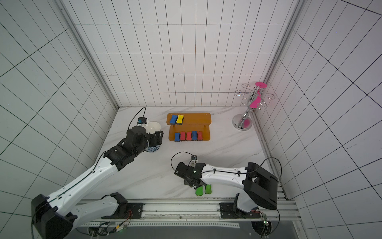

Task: Remove the whiteboard erasers from the shelf
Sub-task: Place the whiteboard eraser at the center of the board.

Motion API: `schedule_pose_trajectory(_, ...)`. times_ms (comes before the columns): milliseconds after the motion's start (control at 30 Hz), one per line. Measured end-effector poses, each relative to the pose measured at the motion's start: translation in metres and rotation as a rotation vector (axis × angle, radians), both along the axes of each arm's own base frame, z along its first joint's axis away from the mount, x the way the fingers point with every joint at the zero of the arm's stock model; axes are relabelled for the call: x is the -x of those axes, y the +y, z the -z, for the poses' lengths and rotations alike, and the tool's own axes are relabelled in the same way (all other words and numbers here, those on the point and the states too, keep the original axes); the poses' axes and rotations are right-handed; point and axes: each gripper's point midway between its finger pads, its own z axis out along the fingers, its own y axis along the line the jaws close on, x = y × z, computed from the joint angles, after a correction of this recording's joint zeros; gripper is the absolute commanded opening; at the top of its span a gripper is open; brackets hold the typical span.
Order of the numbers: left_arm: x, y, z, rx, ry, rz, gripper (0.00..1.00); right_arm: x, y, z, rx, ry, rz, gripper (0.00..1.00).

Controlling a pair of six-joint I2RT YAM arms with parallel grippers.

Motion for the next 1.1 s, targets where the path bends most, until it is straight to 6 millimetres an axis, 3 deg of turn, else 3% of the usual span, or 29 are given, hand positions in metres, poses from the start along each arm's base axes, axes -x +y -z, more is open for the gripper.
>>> schedule_pose_trajectory(600, 0.001, 0.0, -0.002, 0.001, -0.004, 0.004, 0.84, 0.015, -0.001, 0.012, -0.012, 0.055, 0.092, 0.25)
schedule_pose_trajectory(800, 0.001, 0.0, -0.001, 0.002, -0.004, 0.004, 0.84, 0.016, 0.0, 0.013, -0.017, 0.067, 0.092, 0.35)
schedule_pose_trajectory(1100, 0.002, 0.001, 0.0, 0.002, -0.005, 0.004, 0.84, 0.019, 0.001, 0.015, -0.014, 0.082, 0.089, 0.36)
